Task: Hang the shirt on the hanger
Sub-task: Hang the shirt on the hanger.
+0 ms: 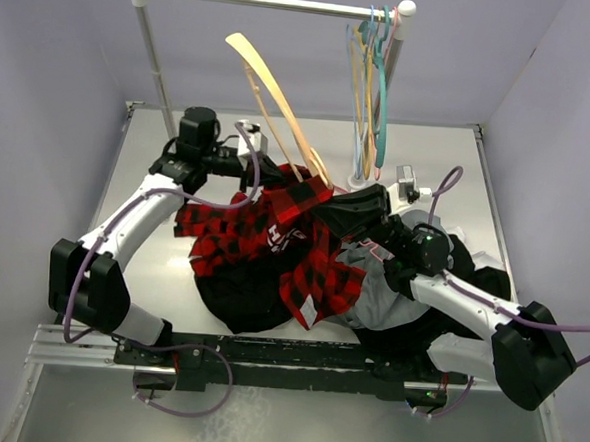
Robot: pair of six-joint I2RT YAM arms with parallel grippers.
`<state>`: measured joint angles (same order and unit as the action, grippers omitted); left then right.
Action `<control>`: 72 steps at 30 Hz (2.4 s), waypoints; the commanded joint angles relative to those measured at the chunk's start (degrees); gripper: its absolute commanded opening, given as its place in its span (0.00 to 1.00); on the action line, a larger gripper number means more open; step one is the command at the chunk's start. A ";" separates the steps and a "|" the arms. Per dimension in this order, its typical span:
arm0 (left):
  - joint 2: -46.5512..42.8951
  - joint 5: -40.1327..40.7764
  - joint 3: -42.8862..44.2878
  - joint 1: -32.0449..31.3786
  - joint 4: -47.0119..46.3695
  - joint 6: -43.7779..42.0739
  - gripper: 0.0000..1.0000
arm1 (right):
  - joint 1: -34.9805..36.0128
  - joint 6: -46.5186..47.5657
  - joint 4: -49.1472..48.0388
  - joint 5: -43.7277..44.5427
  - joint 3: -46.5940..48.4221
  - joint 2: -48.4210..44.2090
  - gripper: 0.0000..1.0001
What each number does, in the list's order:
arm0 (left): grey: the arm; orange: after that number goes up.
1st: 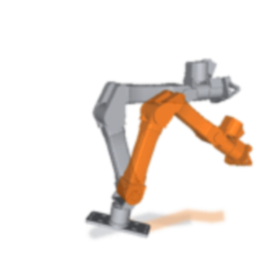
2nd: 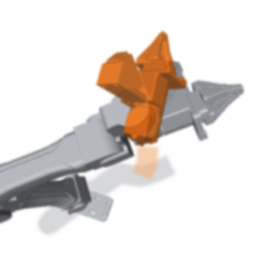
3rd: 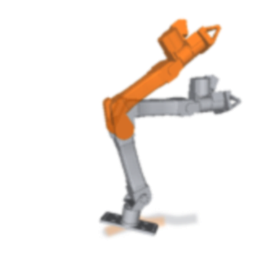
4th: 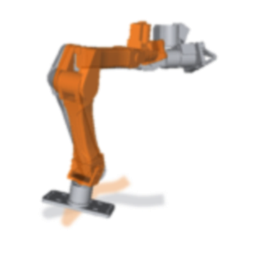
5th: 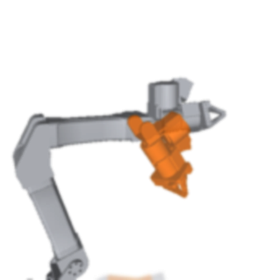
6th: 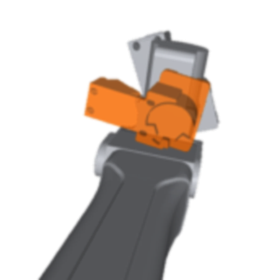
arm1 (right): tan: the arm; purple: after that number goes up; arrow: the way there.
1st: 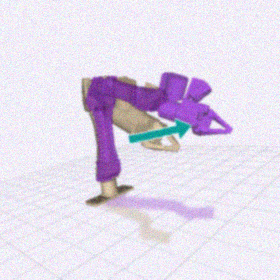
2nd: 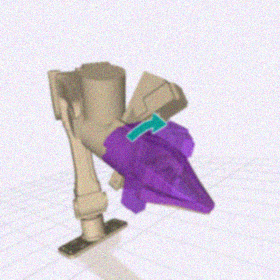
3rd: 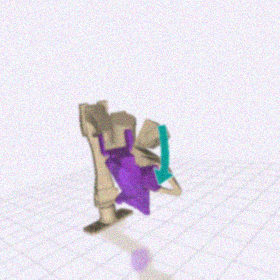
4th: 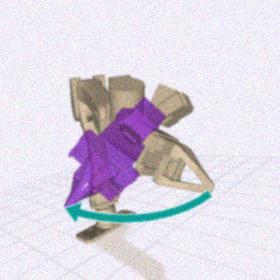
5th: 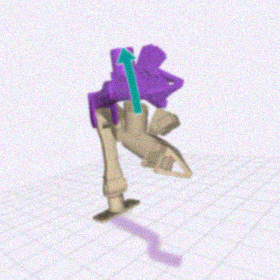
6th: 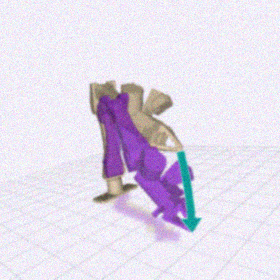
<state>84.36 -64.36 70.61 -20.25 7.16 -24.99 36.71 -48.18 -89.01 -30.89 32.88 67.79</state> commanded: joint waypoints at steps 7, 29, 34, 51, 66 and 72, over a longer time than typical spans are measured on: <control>-2.97 -8.07 10.21 15.26 10.54 -7.33 0.00 | -1.21 1.43 -18.57 2.17 -0.43 -4.30 0.00; -1.85 -9.53 24.72 24.35 39.93 -30.22 0.00 | -2.84 5.54 -15.32 -22.85 -8.26 -9.65 0.00; -0.28 -8.26 28.38 26.20 49.89 -38.18 0.13 | -2.86 7.87 -9.83 -26.29 -10.73 -11.26 0.00; 6.17 -18.19 25.98 26.67 63.36 -48.75 0.87 | -2.79 4.65 -10.52 -36.38 -10.46 -7.68 0.00; 24.48 -19.68 40.01 13.75 81.52 -63.51 0.97 | -2.71 4.23 -10.67 -39.45 -9.77 -6.51 0.00; 27.49 -17.18 43.05 7.80 81.47 -62.67 0.97 | -2.74 4.24 -10.00 -40.03 -8.55 -5.86 0.00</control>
<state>110.39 -80.95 110.00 -9.34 86.87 -85.27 33.74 -44.60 -90.15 -70.48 21.30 62.19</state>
